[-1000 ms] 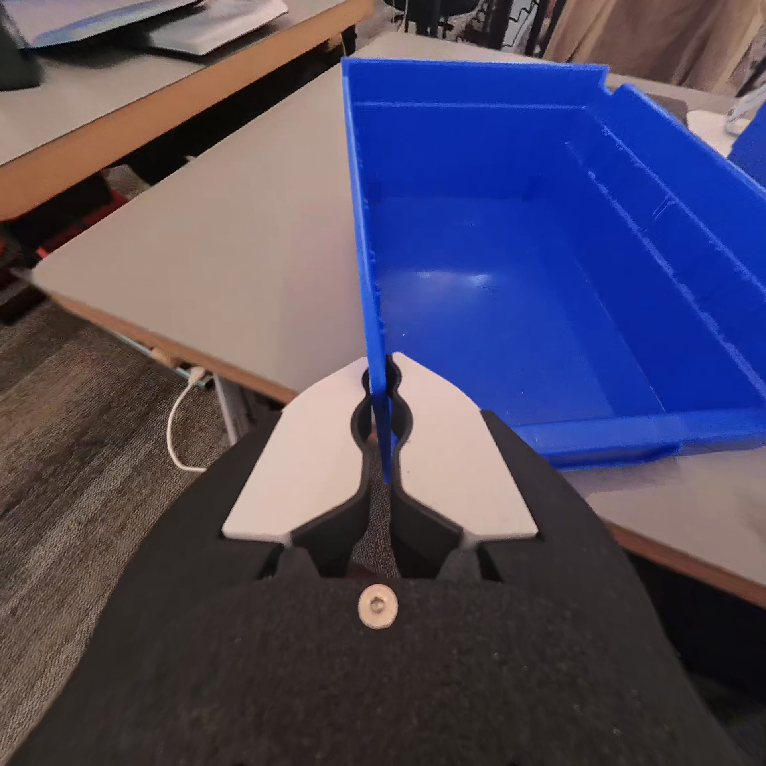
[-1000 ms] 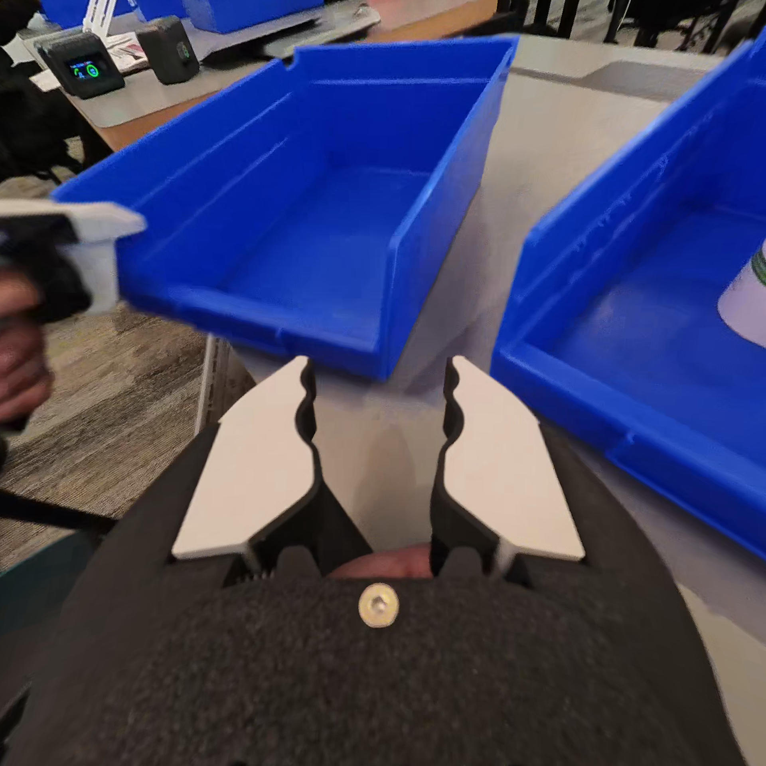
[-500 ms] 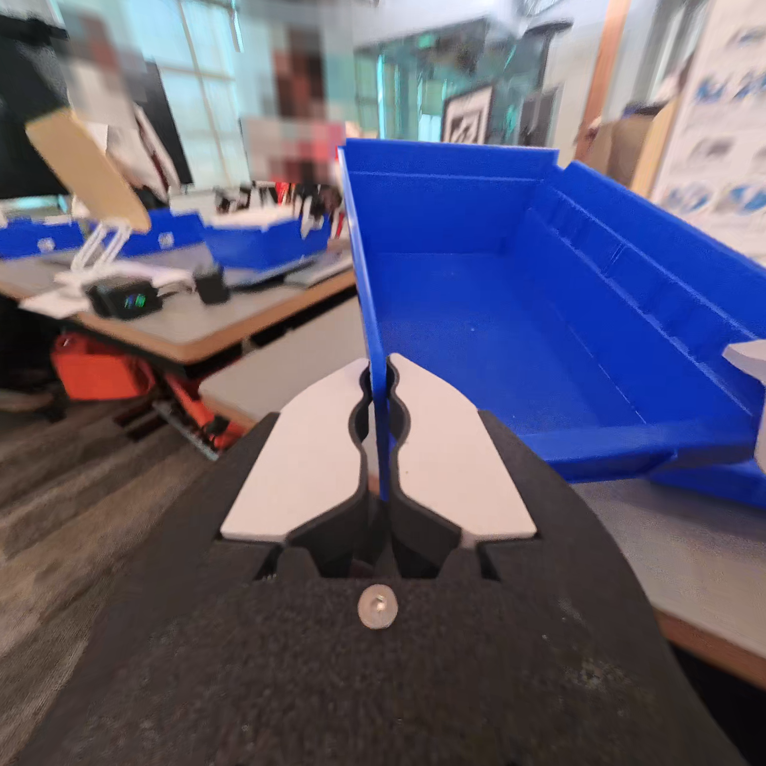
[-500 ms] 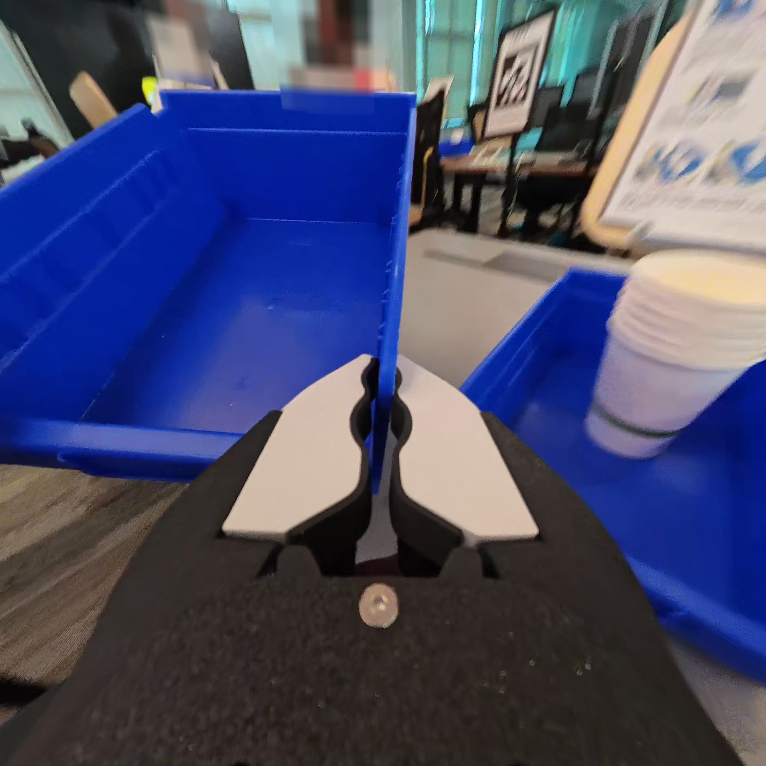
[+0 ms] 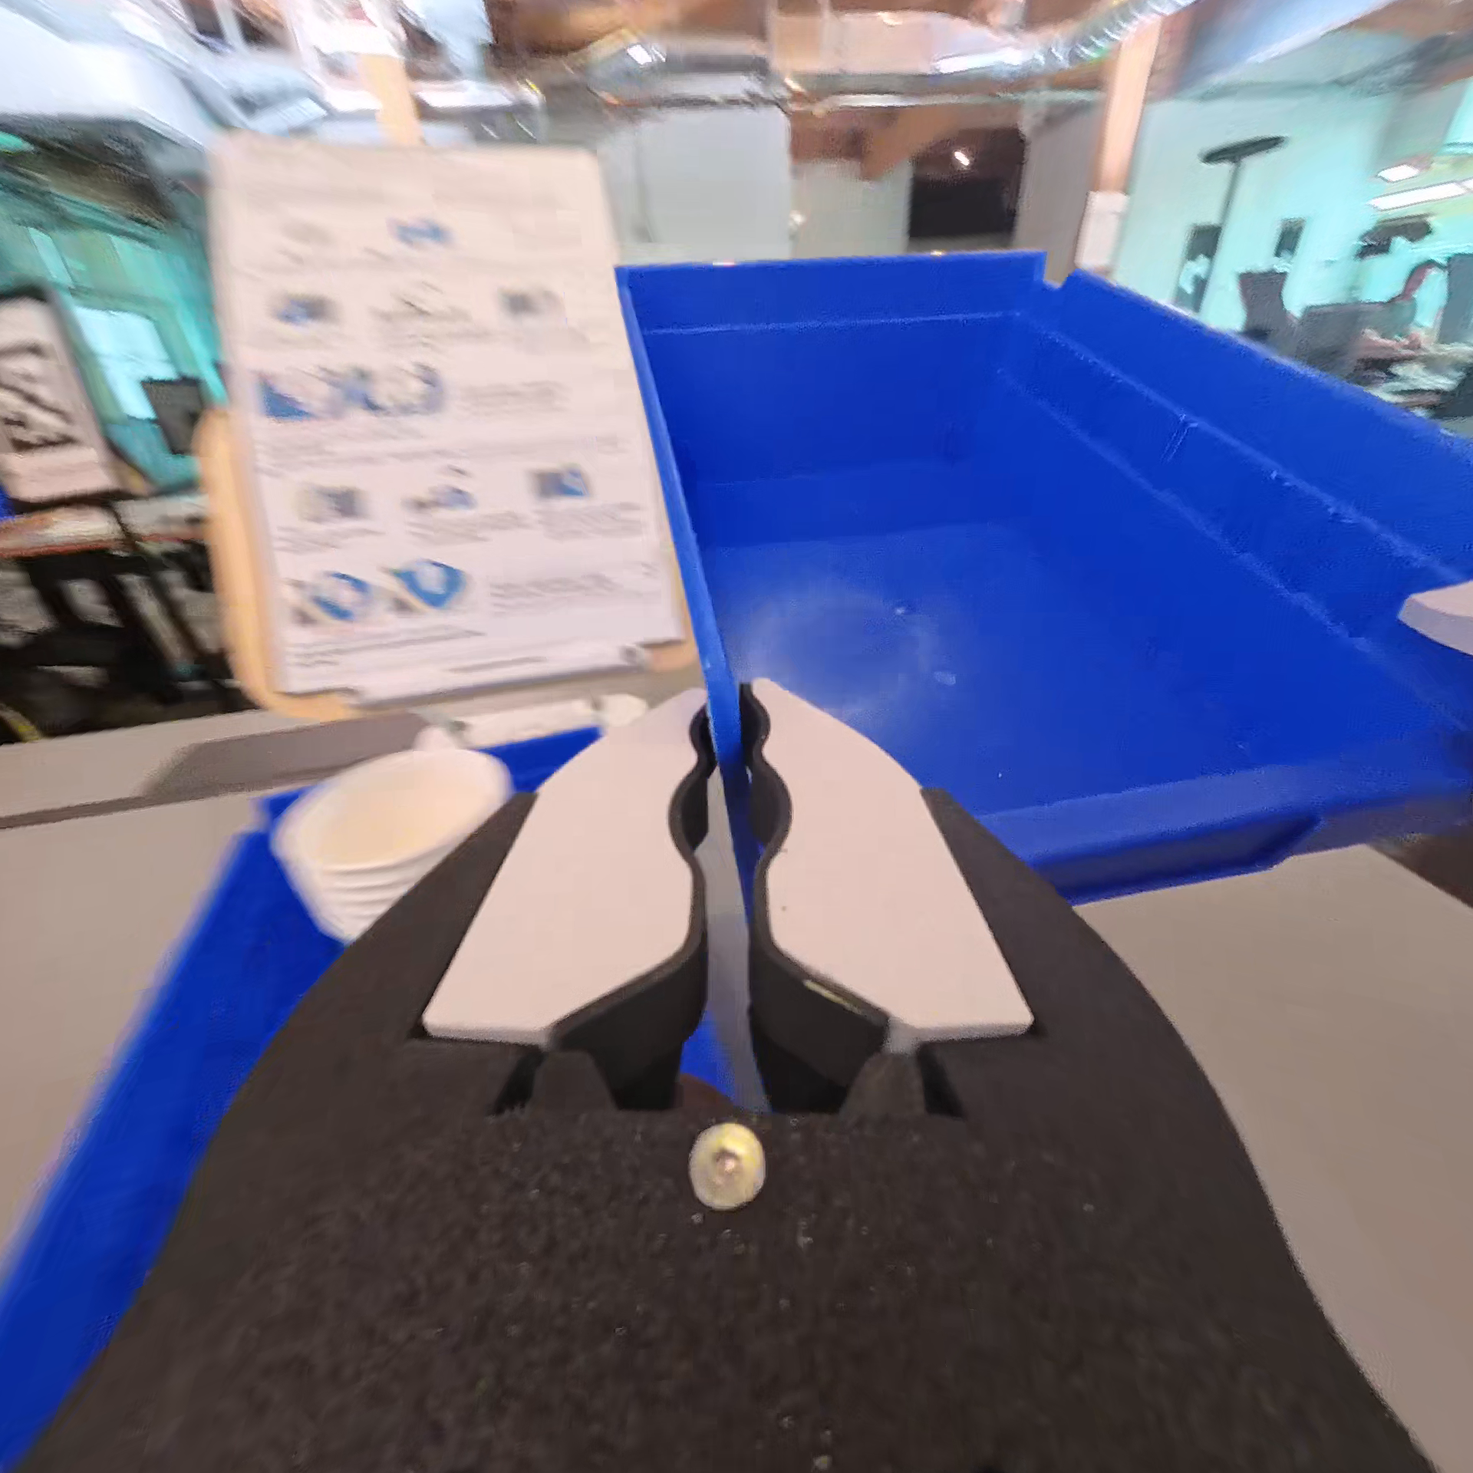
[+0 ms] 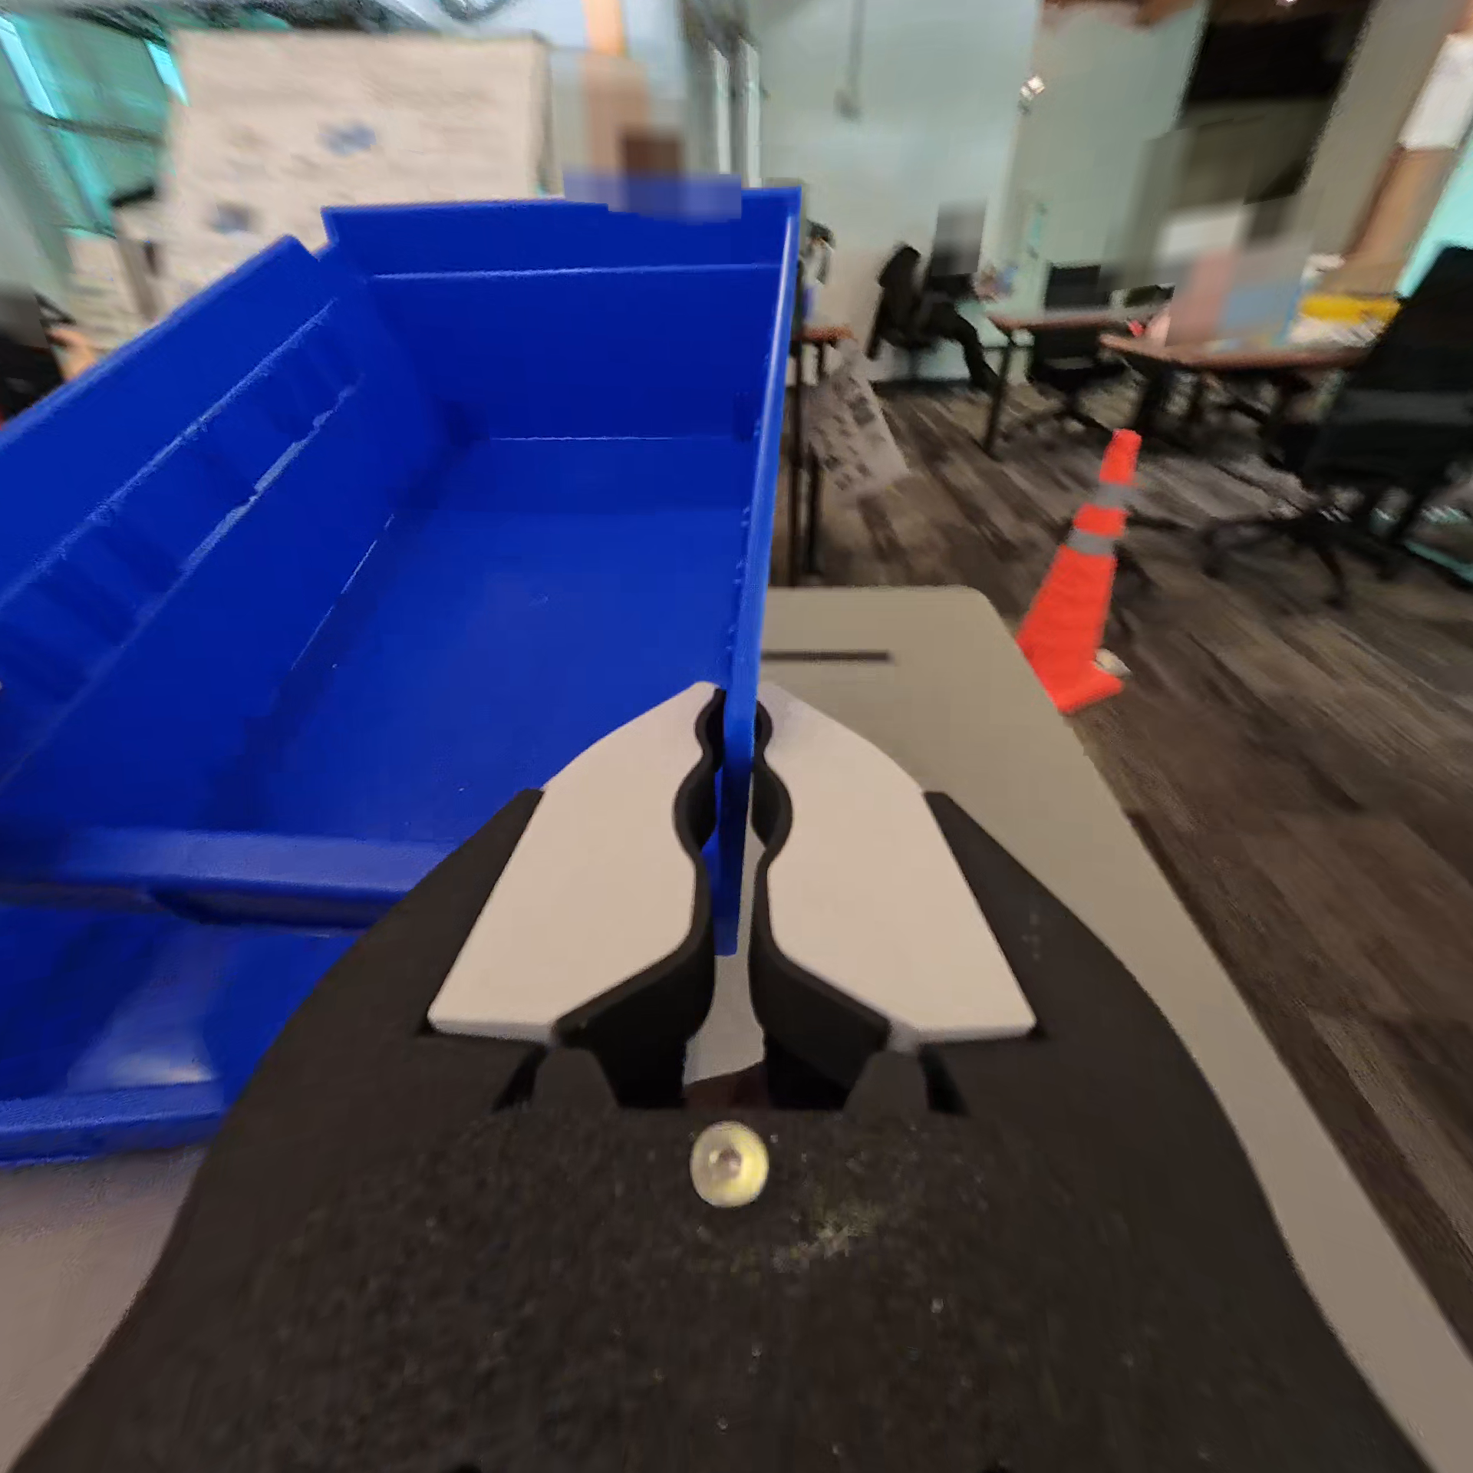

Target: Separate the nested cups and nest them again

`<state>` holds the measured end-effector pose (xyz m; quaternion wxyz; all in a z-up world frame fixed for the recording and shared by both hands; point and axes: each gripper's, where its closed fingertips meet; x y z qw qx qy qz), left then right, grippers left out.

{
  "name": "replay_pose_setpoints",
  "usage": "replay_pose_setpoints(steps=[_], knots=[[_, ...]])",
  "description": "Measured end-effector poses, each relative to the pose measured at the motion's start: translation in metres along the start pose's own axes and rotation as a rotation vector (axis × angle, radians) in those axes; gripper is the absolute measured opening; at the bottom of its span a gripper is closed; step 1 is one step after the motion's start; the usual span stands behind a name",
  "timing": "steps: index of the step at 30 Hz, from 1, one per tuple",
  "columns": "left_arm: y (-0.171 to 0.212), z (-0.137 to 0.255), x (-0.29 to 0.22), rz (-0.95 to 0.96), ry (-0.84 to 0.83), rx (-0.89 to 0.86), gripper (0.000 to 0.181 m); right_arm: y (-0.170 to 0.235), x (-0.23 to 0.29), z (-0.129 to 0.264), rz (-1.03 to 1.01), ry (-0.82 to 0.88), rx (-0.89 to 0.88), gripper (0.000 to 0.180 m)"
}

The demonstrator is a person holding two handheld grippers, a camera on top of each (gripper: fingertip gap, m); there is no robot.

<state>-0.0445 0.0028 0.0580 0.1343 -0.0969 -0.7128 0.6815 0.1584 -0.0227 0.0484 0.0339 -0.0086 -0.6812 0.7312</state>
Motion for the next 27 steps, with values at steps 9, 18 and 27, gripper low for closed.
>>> replay_pose_setpoints(steps=[9, 18, 27], knots=[[0.135, -0.064, -0.144, -0.041, 0.142, 0.268, 0.005, 0.136, -0.140, -0.031, -0.113, 0.036, 0.254, 0.003], [0.179, -0.059, -0.153, -0.082, 0.223, 0.383, 0.019, 0.169, -0.149, -0.042, -0.132, 0.059, 0.286, 0.004], [0.142, 0.064, -0.003, -0.034, 0.205, 0.388, 0.046, 0.092, -0.081, 0.029, 0.019, 0.117, 0.067, 0.035]])
Point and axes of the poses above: each gripper's, where its closed fingertips meet, z back along the fingers, y out of its underside, x = y × z across the jaws
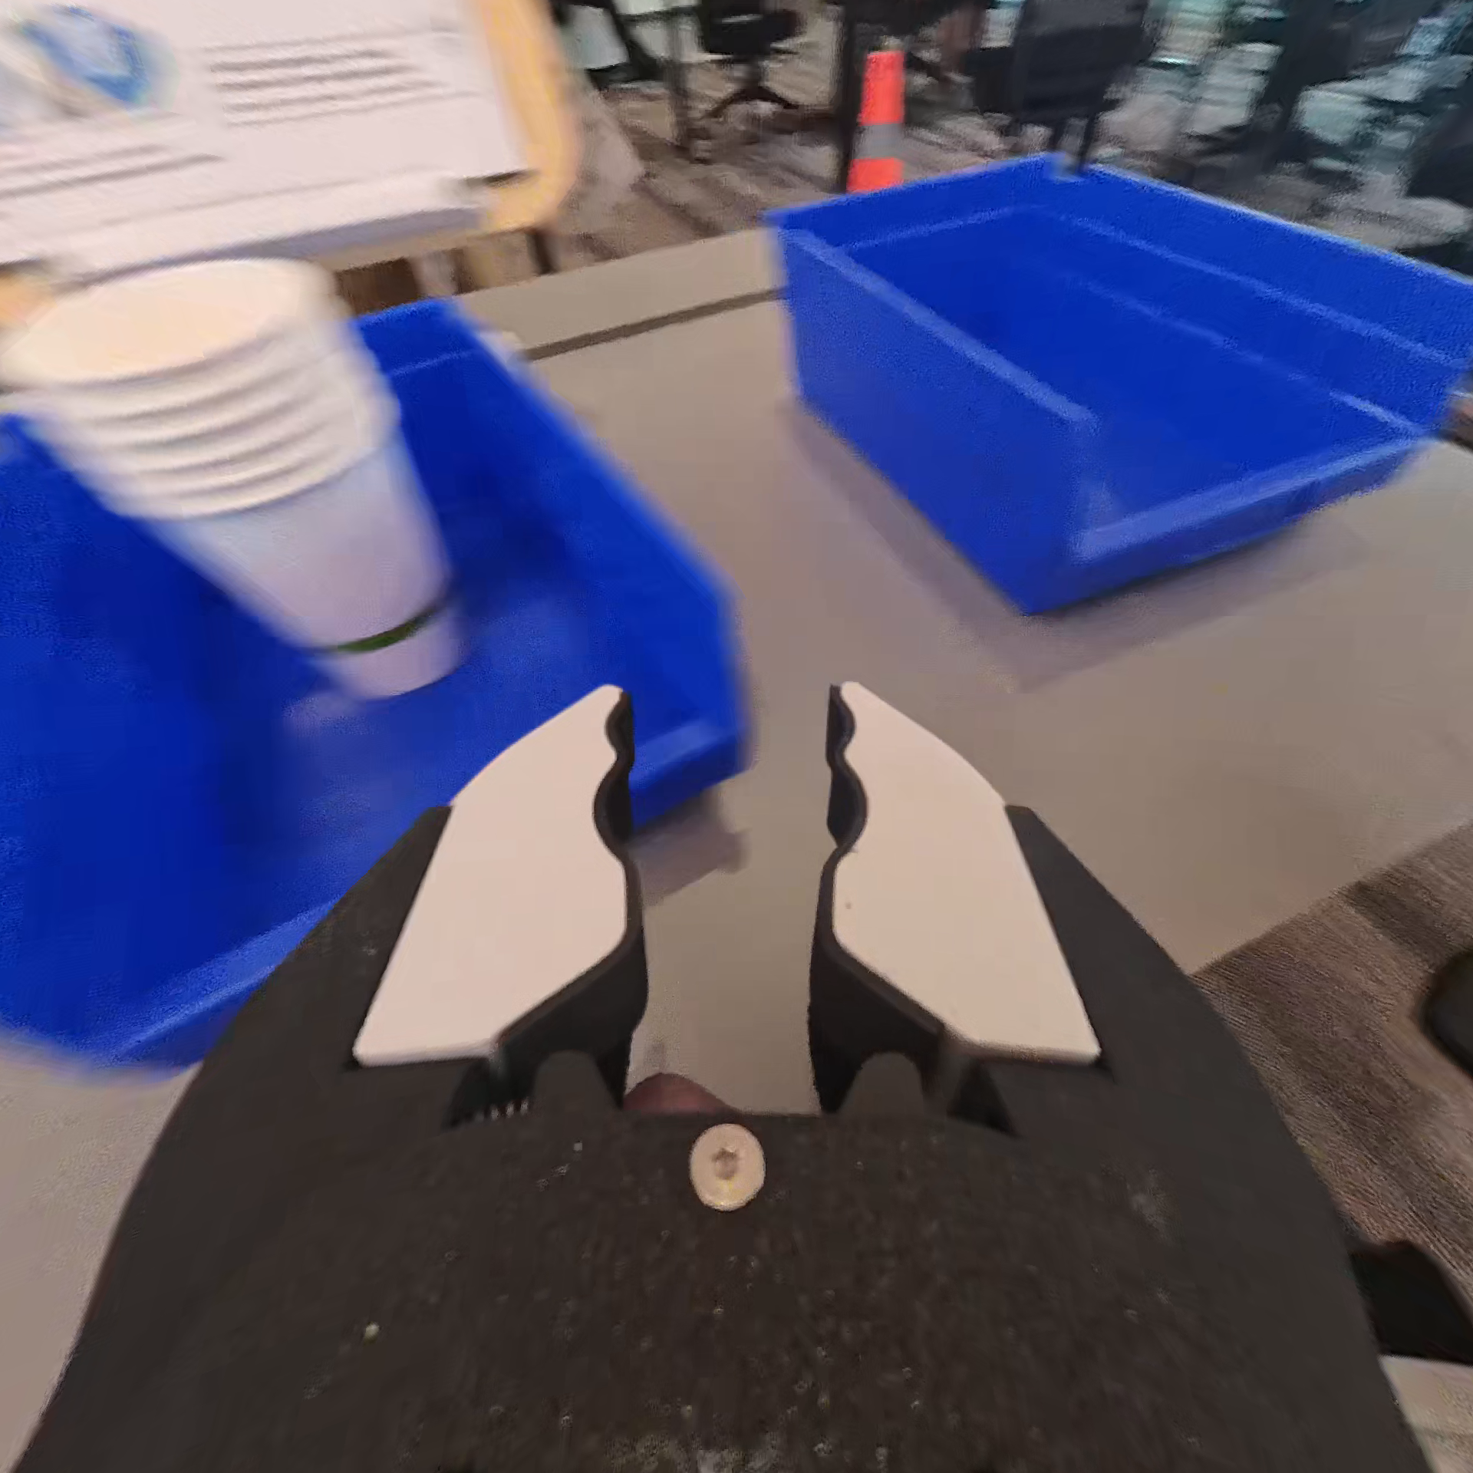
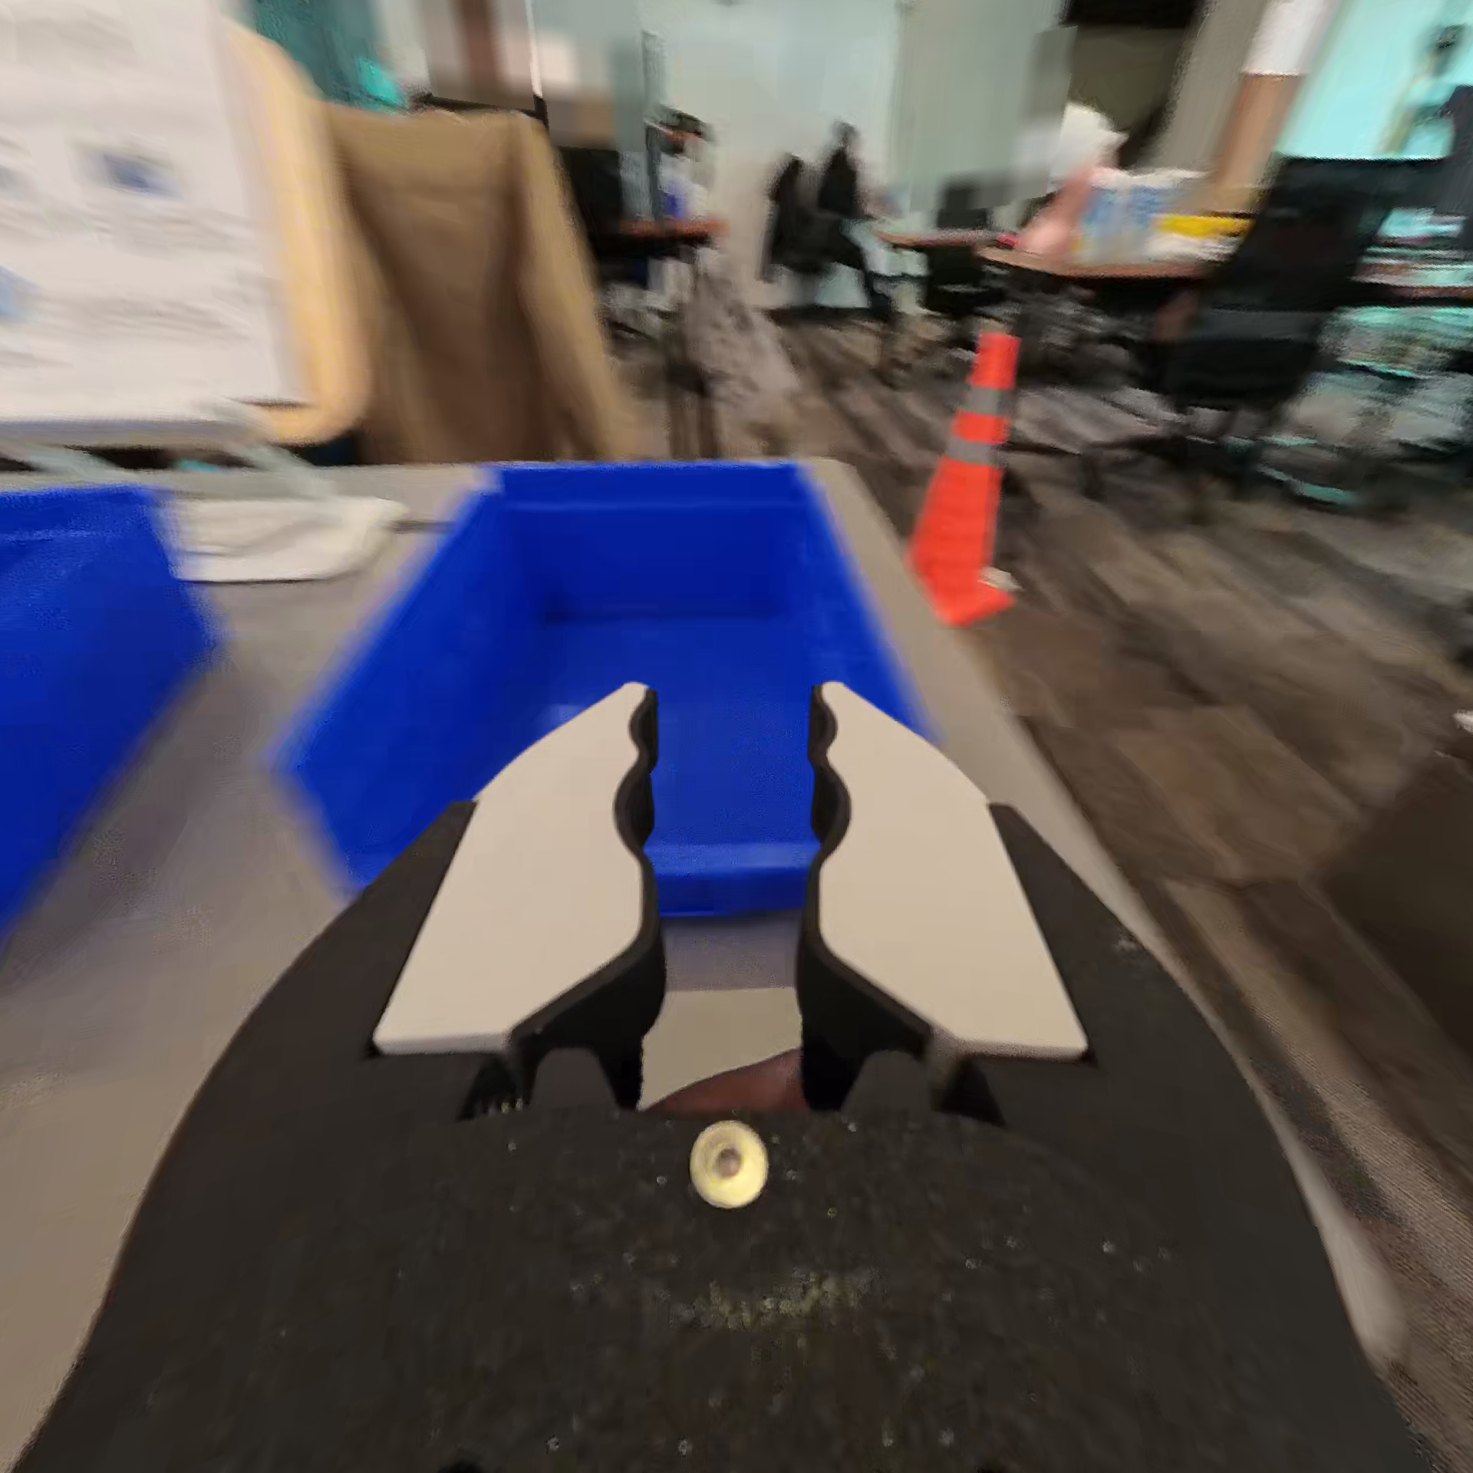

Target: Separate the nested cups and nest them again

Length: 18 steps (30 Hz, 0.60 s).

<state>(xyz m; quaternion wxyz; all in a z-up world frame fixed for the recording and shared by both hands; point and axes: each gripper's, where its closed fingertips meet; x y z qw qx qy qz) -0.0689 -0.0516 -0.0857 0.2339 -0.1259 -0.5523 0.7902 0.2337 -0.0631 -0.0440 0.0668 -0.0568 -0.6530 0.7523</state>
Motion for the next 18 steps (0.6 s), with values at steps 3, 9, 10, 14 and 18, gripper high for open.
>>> replay_pose_setpoints(steps=[3, 9, 10, 14, 18], knots=[[0.015, 0.045, 0.104, 0.082, -0.231, 0.005, 0.048, 0.007, 0.144, 0.010, -0.066, -0.349, 0.026, 0.042], [0.044, 0.055, 0.207, 0.242, -0.405, 0.009, 0.063, 0.067, 0.309, -0.024, 0.030, -0.506, 0.195, 0.065], [0.046, 0.048, 0.210, 0.261, -0.384, 0.010, 0.063, 0.070, 0.313, -0.033, 0.053, -0.469, 0.197, 0.064], [0.059, 0.015, 0.211, 0.269, -0.349, 0.080, 0.060, 0.077, 0.320, -0.057, 0.023, -0.425, 0.240, 0.063], [0.065, -0.005, 0.210, 0.298, -0.322, 0.106, 0.043, 0.084, 0.332, -0.065, -0.017, -0.465, 0.298, 0.052]])
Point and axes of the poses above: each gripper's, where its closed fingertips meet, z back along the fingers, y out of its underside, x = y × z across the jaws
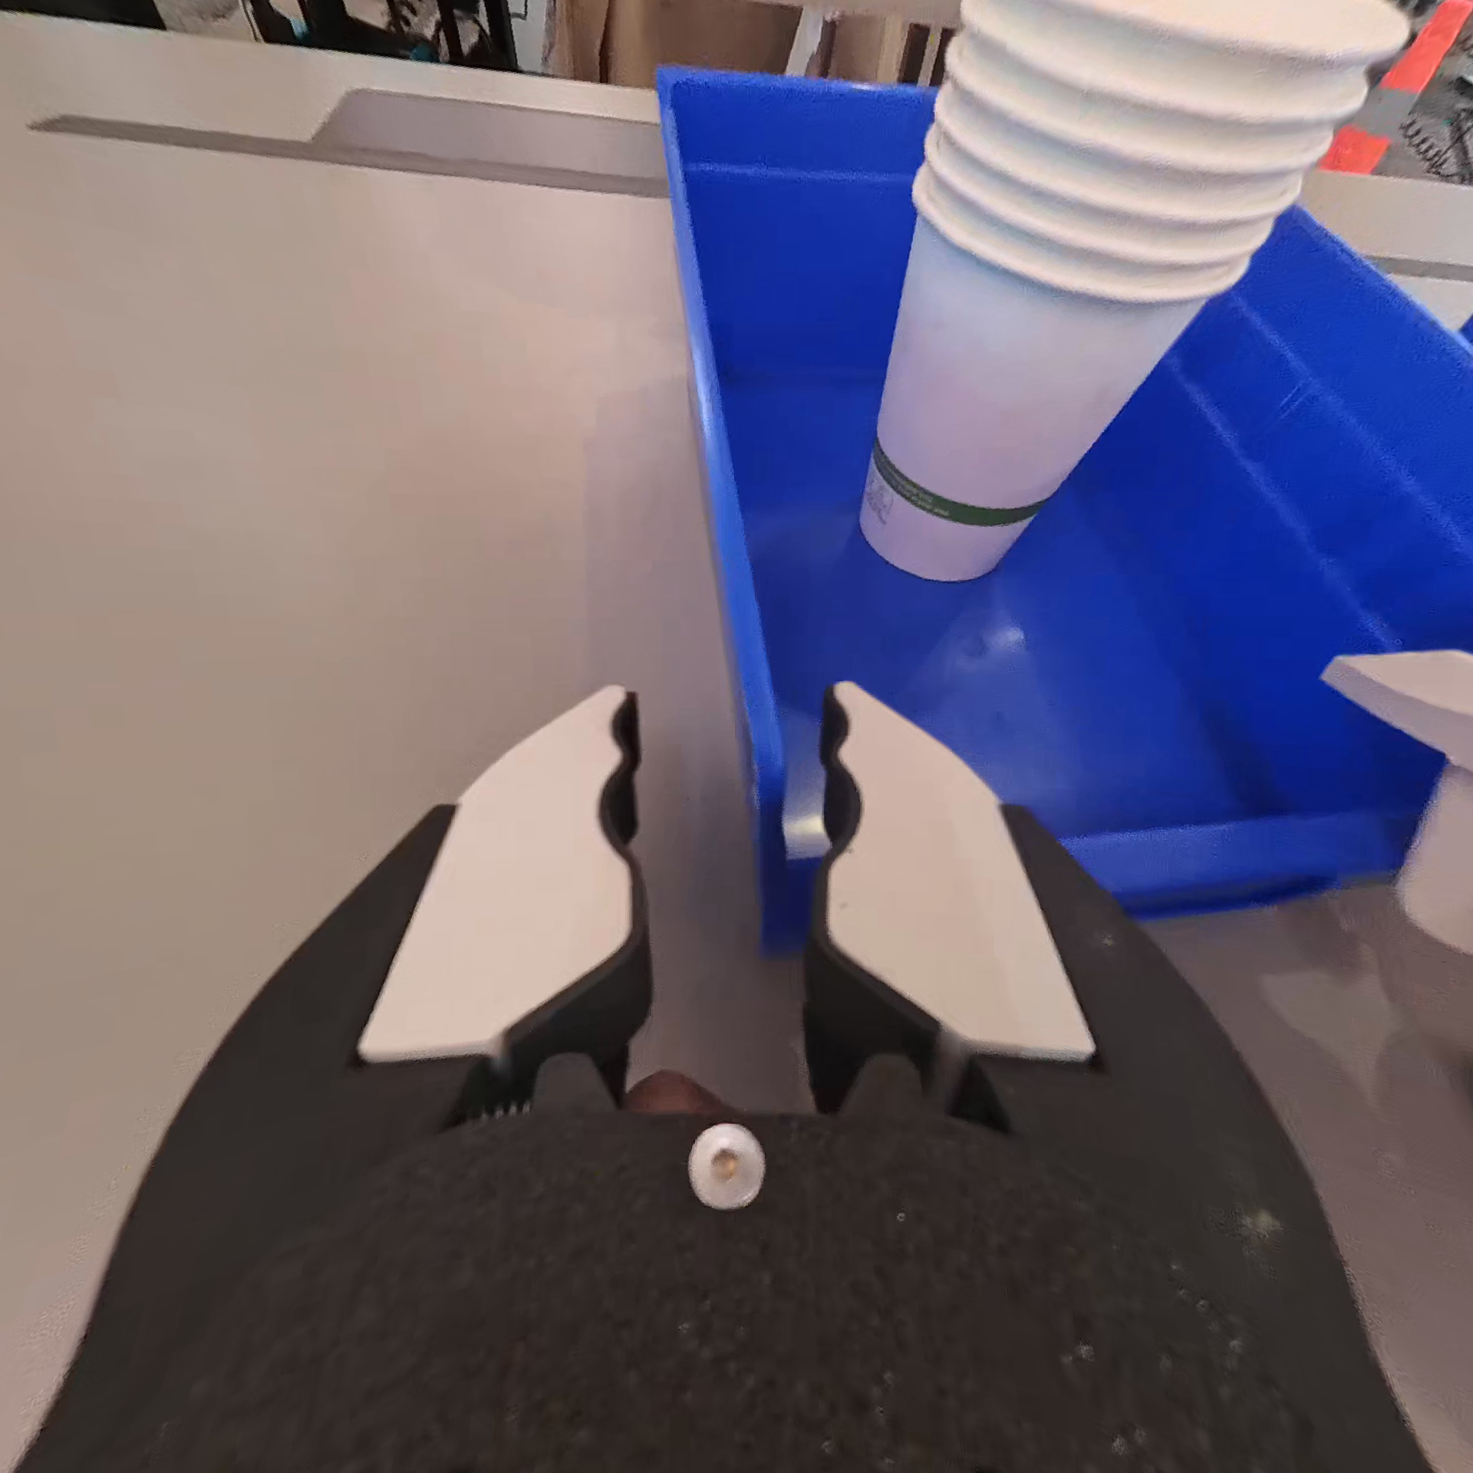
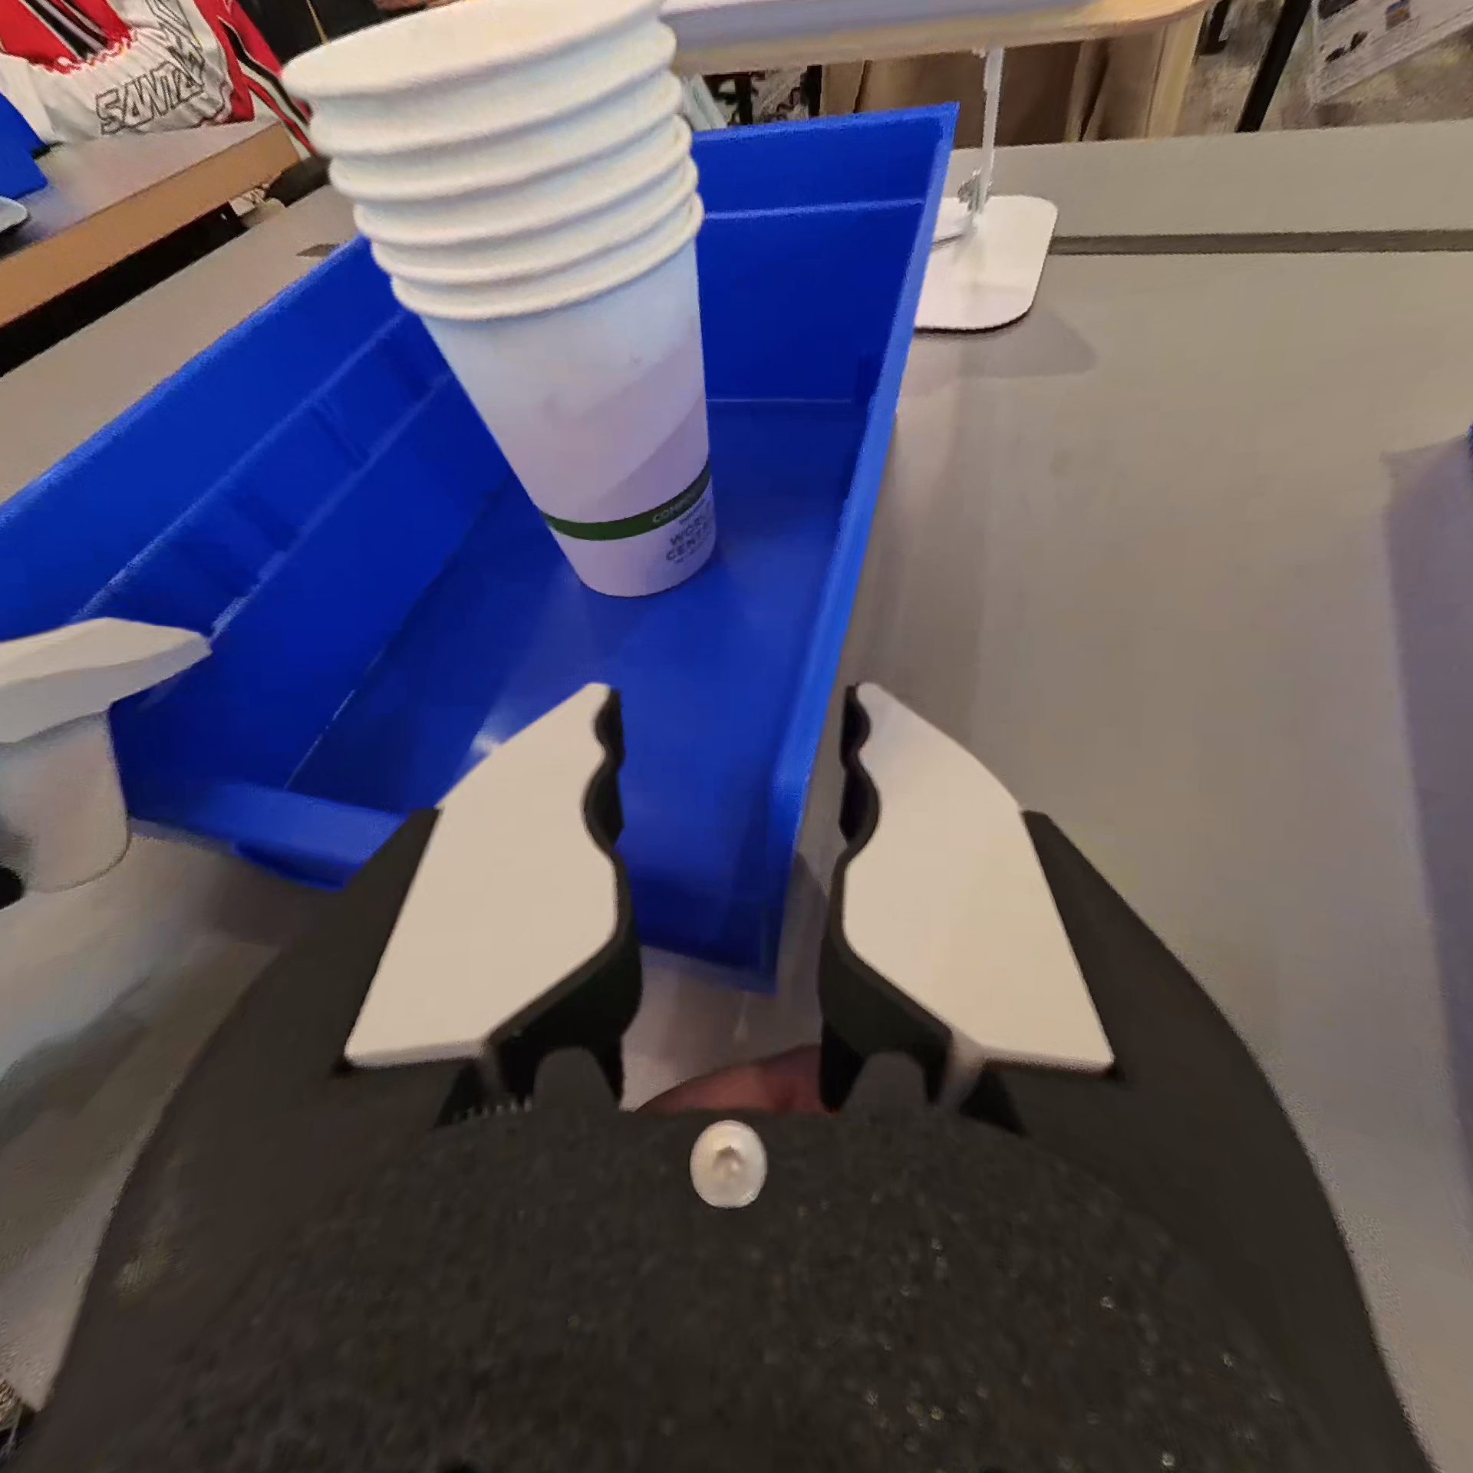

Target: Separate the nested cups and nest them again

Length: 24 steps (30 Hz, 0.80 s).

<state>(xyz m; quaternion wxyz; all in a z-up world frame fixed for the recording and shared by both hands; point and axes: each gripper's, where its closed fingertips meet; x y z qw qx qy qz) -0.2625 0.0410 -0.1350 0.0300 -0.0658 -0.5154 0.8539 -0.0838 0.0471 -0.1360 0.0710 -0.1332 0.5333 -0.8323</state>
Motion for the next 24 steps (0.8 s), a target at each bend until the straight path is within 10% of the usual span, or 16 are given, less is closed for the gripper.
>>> replay_pose_setpoints(steps=[5, 24], knots=[[0.001, -0.007, 0.003, -0.004, -0.050, 0.044, 0.002, -0.004, 0.000, -0.002, -0.070, 0.030, -0.022, 0.027], [-0.045, 0.035, 0.219, -0.185, -0.075, -0.015, 0.002, -0.036, 0.208, -0.063, -0.068, 0.028, -0.091, 0.009]])
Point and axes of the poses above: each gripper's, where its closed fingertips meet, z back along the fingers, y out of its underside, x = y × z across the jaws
